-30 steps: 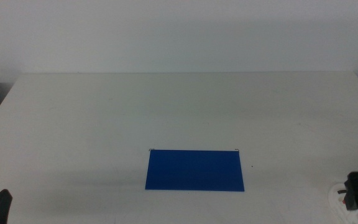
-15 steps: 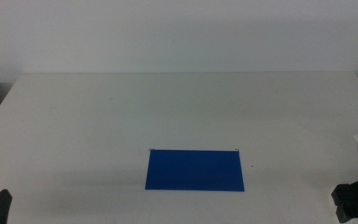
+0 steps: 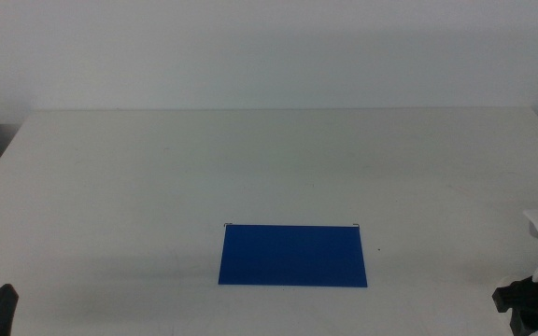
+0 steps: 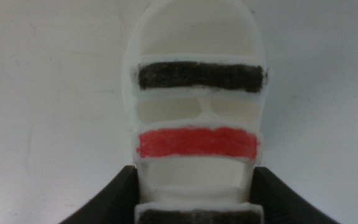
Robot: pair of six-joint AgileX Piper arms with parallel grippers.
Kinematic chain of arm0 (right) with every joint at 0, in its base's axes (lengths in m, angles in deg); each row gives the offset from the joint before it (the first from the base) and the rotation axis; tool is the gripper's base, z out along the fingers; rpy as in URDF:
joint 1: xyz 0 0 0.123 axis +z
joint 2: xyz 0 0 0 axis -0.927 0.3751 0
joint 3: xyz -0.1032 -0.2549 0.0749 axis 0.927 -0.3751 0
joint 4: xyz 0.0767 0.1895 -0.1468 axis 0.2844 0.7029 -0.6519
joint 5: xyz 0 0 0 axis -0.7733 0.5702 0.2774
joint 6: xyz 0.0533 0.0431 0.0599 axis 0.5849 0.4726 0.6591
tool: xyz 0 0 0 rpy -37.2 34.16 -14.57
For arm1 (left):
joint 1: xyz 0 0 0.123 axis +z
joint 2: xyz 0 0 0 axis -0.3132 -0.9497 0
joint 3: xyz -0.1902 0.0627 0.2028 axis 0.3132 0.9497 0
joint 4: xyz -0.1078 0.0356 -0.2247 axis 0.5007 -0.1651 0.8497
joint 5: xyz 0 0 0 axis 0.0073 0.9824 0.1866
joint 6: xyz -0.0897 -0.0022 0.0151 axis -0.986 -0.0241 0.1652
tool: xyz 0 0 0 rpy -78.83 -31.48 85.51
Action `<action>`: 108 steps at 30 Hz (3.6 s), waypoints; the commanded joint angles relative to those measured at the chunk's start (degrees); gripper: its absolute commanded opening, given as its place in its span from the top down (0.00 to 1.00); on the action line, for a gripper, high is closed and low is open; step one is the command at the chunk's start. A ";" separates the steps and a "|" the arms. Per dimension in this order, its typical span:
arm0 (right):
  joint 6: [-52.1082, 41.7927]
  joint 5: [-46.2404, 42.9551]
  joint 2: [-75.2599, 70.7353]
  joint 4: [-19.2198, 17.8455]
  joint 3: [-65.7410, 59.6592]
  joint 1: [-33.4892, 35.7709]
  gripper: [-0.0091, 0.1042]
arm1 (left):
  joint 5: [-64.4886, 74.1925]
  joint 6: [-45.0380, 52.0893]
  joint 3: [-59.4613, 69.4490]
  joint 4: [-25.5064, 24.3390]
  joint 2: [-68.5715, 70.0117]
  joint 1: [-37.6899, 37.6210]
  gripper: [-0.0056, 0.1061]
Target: Use one arm to grab the shoe from the table and place it on the mat.
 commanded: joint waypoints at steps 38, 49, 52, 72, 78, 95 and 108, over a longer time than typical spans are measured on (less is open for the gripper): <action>27.50 28.73 27.44 -0.44 63.32 31.52 0.95 | -4.69 -0.28 0.40 0.55 0.76 -0.25 0.11; 11.76 28.68 28.82 0.23 64.29 32.33 0.95 | -4.69 -0.28 0.40 0.55 0.76 -0.25 0.11; -0.29 28.68 28.82 0.52 64.29 32.33 0.95 | -4.69 -0.28 0.40 0.55 0.76 -0.25 0.11; -53.56 27.99 29.38 3.23 64.29 32.44 0.95 | -4.69 -0.28 0.40 0.55 0.76 -0.25 0.11; -53.56 25.93 31.28 3.25 64.29 32.44 0.95 | -4.69 -0.28 0.40 0.55 0.76 -0.25 0.11; -53.51 22.25 34.84 3.42 64.29 33.20 0.95 | -4.69 -0.28 0.40 0.55 0.76 -0.25 0.11; -52.34 21.95 33.48 3.68 64.29 33.15 0.19 | -4.69 -0.28 0.40 0.55 0.76 -0.25 0.11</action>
